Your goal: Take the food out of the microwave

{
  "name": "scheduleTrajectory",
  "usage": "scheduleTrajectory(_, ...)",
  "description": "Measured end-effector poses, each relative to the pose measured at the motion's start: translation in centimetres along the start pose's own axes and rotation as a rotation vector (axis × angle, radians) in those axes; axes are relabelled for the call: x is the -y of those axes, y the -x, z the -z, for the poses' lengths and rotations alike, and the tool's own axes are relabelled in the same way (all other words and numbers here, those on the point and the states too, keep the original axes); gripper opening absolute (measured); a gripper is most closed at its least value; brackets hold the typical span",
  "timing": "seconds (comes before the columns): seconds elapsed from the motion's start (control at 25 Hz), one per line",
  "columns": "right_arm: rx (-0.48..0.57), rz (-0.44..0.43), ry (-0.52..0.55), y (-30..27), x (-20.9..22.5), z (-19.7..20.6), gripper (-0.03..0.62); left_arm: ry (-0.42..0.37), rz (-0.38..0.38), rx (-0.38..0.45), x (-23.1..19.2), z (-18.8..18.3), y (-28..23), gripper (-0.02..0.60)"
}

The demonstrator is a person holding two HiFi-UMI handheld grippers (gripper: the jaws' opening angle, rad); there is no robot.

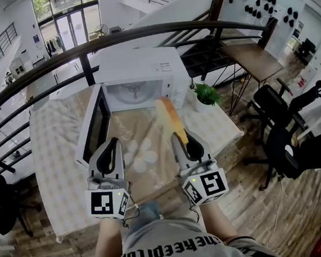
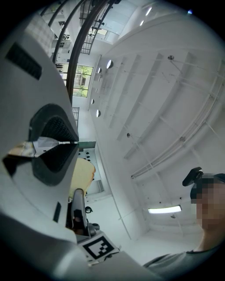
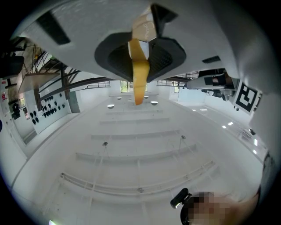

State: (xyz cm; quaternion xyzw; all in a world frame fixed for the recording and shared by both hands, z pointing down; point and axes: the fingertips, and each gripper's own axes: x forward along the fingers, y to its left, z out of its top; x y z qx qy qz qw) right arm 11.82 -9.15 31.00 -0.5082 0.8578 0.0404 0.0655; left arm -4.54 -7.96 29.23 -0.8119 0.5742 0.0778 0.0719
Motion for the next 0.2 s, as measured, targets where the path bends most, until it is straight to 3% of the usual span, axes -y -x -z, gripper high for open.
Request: scheduleTrajectory(0.2, 0.004, 0.001, 0.0, 0.51, -0.3, -0.21, 0.091, 0.001, -0.004, 0.0, 0.1, -0.12, 0.62, 0.015)
